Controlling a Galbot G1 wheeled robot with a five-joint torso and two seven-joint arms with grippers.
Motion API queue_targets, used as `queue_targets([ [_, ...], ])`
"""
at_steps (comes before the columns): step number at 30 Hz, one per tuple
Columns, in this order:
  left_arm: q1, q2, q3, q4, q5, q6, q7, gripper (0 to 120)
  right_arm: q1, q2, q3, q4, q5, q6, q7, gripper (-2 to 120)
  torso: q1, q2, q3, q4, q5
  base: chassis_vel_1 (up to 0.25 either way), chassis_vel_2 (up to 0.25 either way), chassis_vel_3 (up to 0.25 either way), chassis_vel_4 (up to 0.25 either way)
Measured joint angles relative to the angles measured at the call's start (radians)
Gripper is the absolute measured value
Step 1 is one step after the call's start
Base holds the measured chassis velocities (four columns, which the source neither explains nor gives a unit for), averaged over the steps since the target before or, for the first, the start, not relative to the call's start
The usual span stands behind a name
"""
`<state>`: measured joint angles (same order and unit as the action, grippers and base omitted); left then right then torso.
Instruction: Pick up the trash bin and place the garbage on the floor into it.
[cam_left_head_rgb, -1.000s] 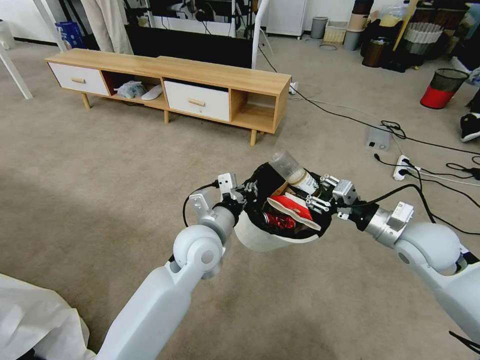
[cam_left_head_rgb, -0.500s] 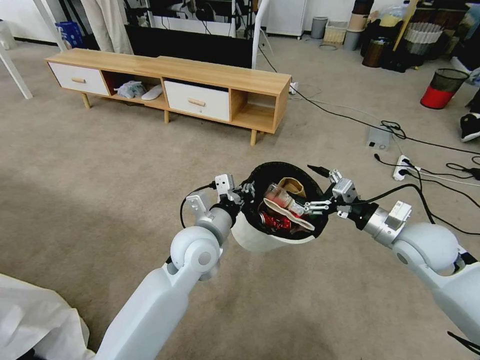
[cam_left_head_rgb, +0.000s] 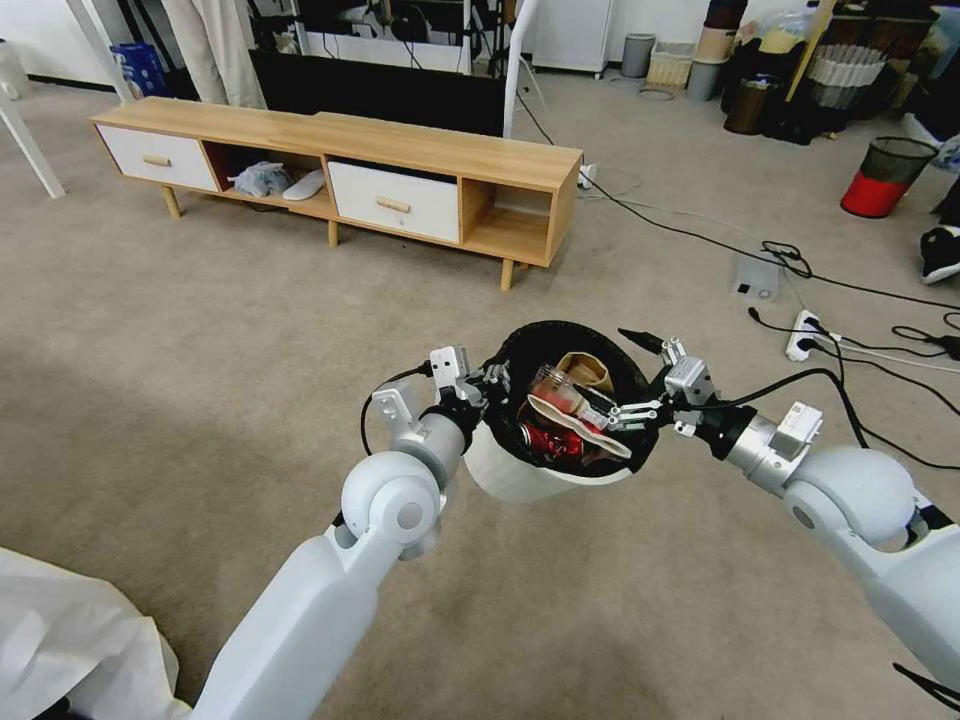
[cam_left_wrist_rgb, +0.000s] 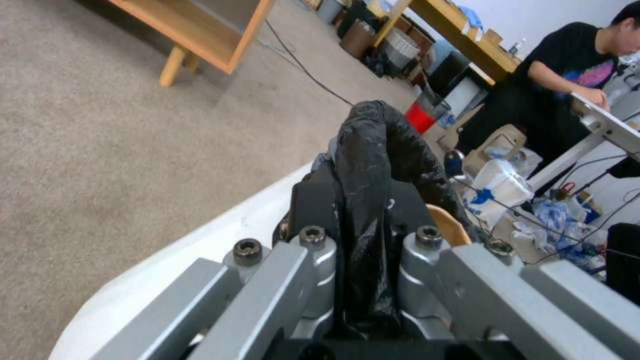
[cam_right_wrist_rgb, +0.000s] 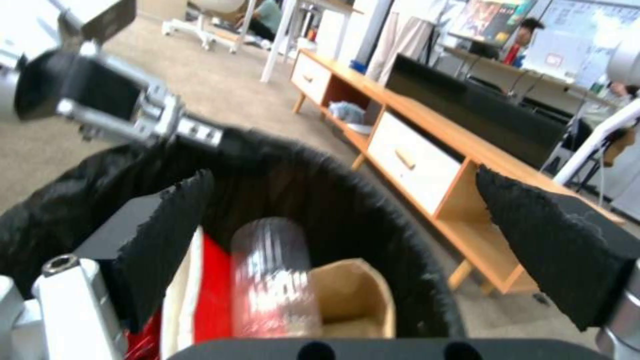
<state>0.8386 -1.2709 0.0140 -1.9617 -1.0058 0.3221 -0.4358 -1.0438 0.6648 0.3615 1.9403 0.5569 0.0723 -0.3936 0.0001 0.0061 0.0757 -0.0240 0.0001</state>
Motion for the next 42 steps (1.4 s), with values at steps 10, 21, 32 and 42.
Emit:
queue_targets([
  [10,0.022,0.019,-0.088,-0.009,0.029,-0.002,0.007,7,-0.01,0.044,0.181,0.068,0.039,-0.056,0.126,100,0.0,0.0,0.0,0.0,-0.0002,0.0,0.0,0.0,0.0],
  [21,0.039,0.046,-0.181,-0.07,0.049,0.002,0.012,7,-0.124,0.131,0.411,0.098,0.056,-0.173,0.374,100,0.0,0.0,0.0,-0.0001,0.0,0.0,0.0,0.0,0.0],
  [32,0.067,0.052,-0.232,-0.114,0.026,0.018,-0.001,7,-0.232,0.272,0.493,0.128,0.018,-0.171,0.391,100,0.0,0.0,0.0,0.0,-0.0001,0.0,0.0,0.0,0.0],
  [42,0.097,0.048,-0.255,-0.117,0.044,0.015,0.027,7,-0.317,0.409,0.56,0.176,-0.058,-0.093,0.342,100,0.0,0.0,0.0,-0.0001,-0.0002,0.0,0.0,0.0,0.0],
])
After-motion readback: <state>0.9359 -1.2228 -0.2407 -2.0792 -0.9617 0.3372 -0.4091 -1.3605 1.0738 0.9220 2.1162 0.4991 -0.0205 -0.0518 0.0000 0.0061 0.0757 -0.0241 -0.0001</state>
